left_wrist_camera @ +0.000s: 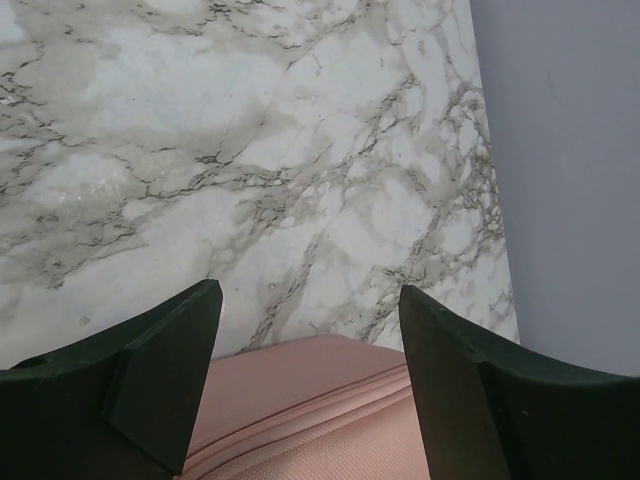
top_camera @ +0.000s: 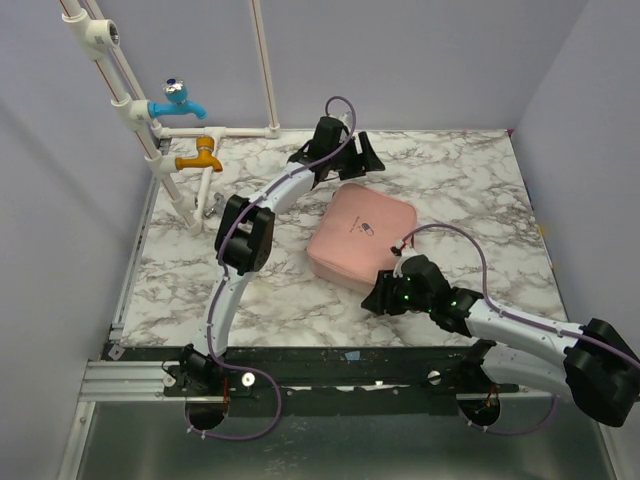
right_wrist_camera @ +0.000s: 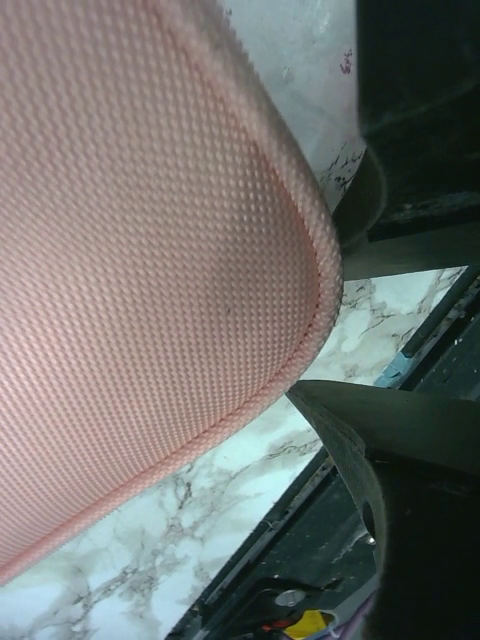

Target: Organize the medicine kit

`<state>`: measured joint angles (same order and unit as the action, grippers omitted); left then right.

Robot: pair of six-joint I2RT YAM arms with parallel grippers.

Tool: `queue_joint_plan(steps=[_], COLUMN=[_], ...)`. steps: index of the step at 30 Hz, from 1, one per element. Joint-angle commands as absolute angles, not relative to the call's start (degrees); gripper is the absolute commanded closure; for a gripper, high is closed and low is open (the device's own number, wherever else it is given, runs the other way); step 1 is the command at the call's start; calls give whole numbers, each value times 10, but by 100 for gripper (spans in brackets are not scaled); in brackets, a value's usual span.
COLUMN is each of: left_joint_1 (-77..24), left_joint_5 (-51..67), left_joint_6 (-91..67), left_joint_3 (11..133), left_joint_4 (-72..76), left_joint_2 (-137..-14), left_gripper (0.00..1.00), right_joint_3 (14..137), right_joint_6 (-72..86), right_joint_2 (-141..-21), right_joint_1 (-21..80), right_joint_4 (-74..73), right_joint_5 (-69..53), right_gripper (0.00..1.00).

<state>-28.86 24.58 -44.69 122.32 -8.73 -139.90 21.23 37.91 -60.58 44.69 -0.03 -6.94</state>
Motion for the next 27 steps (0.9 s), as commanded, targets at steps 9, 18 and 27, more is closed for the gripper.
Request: queue_joint_plan(steps=[9, 18, 27], left_joint_1=[-265, -260, -253], left_joint_5=[291, 313, 348], left_joint_6=[-421, -379, -357], left_joint_3=[1192, 1127, 1032], left_joint_4=[-153, -163, -130], left_joint_2=[-1386, -1351, -1292], left_gripper=[27, 28, 29], right_joint_3=[205, 212, 223], right_joint_6=[452, 475, 491], right_joint_2=[-598, -580, -568], right_joint_1=[450, 450, 450], right_joint_4=[15, 2, -56], right_joint_5=[55, 108, 175], right_gripper=[52, 49, 46])
